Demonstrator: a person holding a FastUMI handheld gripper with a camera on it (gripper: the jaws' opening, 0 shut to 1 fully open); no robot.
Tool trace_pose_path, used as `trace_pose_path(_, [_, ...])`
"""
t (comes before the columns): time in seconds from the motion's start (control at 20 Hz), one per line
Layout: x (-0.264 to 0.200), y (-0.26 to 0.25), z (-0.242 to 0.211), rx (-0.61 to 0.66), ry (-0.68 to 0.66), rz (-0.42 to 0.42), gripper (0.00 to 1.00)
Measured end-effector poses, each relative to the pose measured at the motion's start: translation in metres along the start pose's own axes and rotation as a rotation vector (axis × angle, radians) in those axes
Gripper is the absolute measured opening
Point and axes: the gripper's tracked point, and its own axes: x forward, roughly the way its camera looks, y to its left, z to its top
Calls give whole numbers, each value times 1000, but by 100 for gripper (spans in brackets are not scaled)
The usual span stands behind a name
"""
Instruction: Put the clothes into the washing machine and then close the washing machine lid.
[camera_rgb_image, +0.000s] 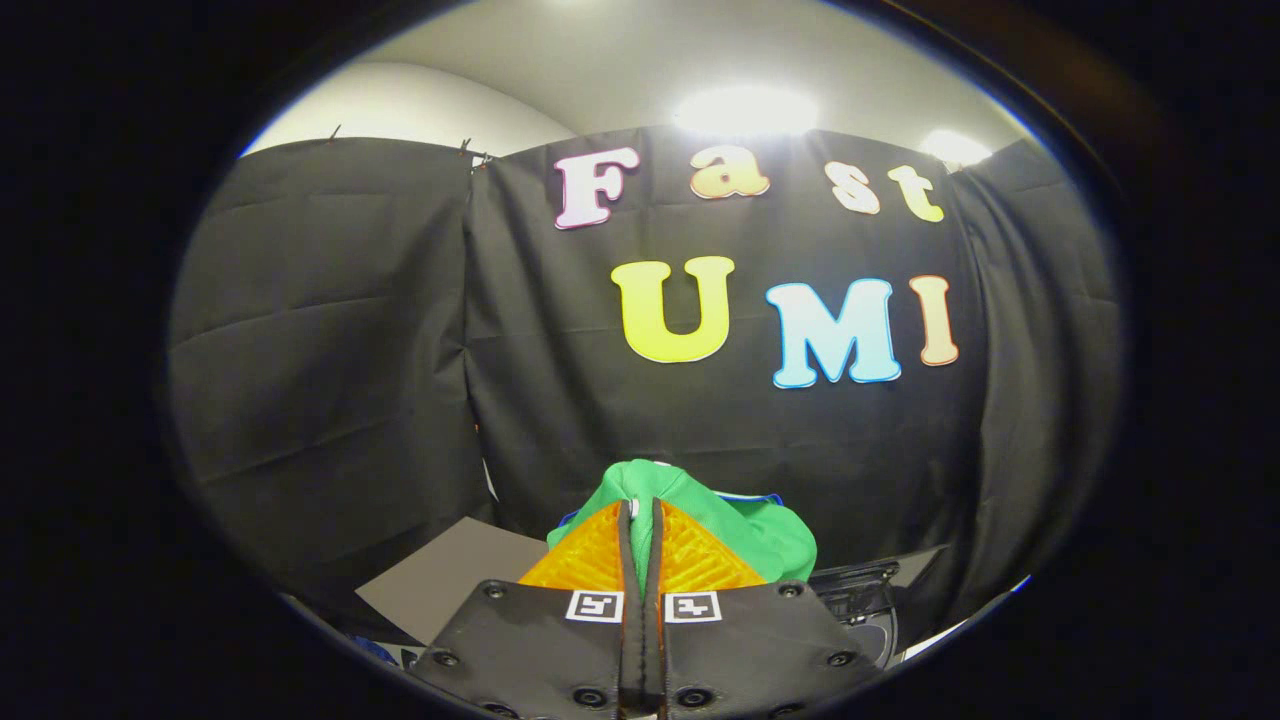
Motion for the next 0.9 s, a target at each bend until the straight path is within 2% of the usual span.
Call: trace_pose_path(0.9, [-39,-134,-61,50,66,-177,1])
